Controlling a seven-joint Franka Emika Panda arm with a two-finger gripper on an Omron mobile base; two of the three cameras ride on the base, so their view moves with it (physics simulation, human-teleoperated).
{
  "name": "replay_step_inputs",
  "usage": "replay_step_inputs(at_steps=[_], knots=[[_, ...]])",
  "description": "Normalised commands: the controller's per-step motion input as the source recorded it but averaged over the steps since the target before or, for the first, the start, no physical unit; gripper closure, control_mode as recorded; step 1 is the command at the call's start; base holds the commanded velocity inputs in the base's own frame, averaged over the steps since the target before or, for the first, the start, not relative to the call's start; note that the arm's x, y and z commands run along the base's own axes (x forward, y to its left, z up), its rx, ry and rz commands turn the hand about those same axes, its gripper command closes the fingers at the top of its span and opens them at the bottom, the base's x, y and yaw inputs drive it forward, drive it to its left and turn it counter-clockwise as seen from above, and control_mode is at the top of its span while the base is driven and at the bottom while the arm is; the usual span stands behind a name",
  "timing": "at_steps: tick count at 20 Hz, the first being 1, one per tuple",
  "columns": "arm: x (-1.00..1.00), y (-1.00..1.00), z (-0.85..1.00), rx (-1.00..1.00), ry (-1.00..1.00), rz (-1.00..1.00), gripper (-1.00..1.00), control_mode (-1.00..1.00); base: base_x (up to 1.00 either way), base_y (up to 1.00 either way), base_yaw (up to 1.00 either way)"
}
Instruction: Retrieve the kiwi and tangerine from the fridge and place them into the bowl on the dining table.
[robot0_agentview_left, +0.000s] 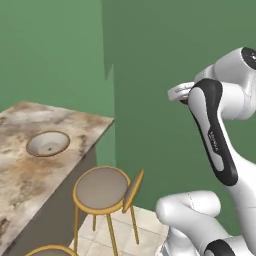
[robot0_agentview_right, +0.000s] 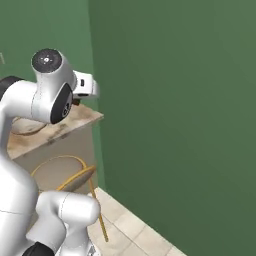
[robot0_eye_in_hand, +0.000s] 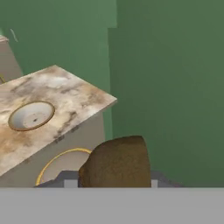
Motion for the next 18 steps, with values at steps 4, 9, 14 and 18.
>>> replay_step_inputs(at_steps=[4,9,14,18], knots=[[0.0,0.0,0.0,0.0,0.0,0.0,1.0,1.0,1.0,-0.15,0.67],[0.0,0.0,0.0,0.0,0.0,0.0,1.0,1.0,0.86,-0.01,0.7],[0.0,0.0,0.0,0.0,0.0,0.0,1.0,1.0,0.45,0.13,0.73],[0.0,0.0,0.0,0.0,0.0,0.0,1.0,1.0,0.55,0.24,0.68]])
